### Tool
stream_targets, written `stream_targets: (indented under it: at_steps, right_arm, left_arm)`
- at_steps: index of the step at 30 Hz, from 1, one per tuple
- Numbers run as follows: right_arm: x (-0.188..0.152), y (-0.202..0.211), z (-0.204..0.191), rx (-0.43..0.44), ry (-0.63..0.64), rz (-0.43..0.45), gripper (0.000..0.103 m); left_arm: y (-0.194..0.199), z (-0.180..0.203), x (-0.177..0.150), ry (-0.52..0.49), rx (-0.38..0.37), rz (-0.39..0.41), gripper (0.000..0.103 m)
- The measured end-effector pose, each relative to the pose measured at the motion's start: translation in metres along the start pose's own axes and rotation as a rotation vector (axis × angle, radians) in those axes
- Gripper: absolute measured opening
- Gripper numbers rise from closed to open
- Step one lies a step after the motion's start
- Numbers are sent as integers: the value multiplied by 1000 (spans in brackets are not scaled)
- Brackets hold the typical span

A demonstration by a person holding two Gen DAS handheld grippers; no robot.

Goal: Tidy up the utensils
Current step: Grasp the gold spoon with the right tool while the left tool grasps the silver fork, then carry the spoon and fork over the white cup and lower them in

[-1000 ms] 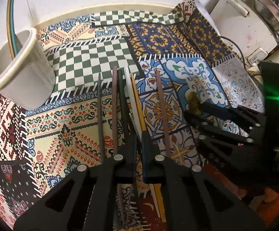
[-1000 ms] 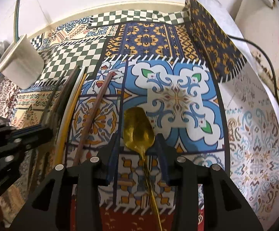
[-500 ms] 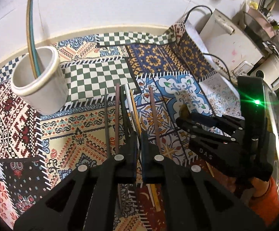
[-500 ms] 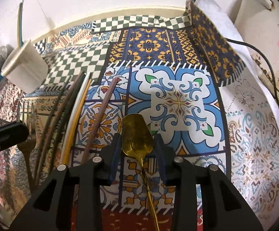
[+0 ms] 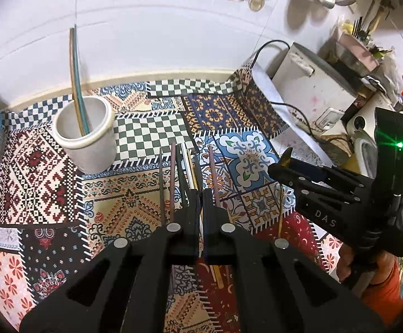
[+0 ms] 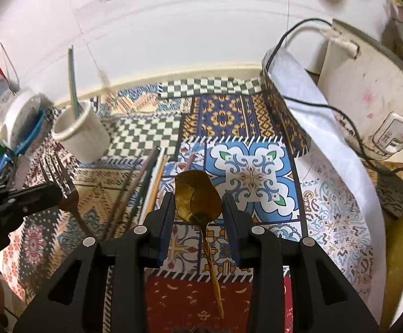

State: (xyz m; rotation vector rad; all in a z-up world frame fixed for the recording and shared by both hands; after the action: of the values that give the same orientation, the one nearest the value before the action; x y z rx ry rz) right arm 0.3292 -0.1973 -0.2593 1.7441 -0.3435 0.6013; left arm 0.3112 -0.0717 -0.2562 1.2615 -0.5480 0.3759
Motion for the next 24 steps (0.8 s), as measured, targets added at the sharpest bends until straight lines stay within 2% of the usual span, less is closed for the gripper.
stream_targets:
  at_steps: [8,24]
  right_arm:
    - [7,23,-14,18,6,58,31]
    - [53,62,-78,110,81,196,31]
  left_arm:
    - [32,-12,5,22,18,69,0]
    - [93,-54,33,91,61,220,0]
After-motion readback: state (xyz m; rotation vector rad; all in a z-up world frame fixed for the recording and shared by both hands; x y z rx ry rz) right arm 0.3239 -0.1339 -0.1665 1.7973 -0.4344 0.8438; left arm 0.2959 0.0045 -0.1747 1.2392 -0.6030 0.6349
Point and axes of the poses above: each gripper's, at about its wrist camera, not at the fingertips, and y roughly against the way its jaws point, z to its right, x to its top, the point moved 6 cm from there along -y, roughly the way its jaws point, and after that the axes turned 4 degrees about -y, right-handed, at the moved point
